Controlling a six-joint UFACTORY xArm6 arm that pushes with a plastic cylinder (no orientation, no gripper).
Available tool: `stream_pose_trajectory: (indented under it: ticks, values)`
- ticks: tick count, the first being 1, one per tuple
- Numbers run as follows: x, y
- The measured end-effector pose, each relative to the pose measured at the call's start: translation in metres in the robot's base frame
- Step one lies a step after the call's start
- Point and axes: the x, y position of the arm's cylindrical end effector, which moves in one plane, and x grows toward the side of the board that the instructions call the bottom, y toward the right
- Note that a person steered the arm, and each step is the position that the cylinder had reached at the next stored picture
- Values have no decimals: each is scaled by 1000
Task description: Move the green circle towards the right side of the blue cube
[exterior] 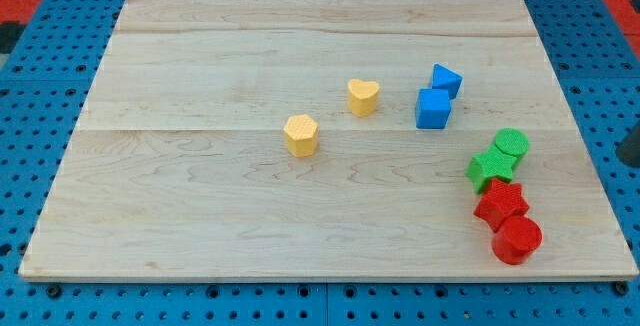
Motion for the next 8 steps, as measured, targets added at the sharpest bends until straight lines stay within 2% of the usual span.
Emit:
stream_pose_trajectory:
  ticks: [3,4,6,7,8]
  values:
    - [4,-125]
    - [-23,-132]
    - [-42,-146]
    - [-50,-106]
    - [-70,-104]
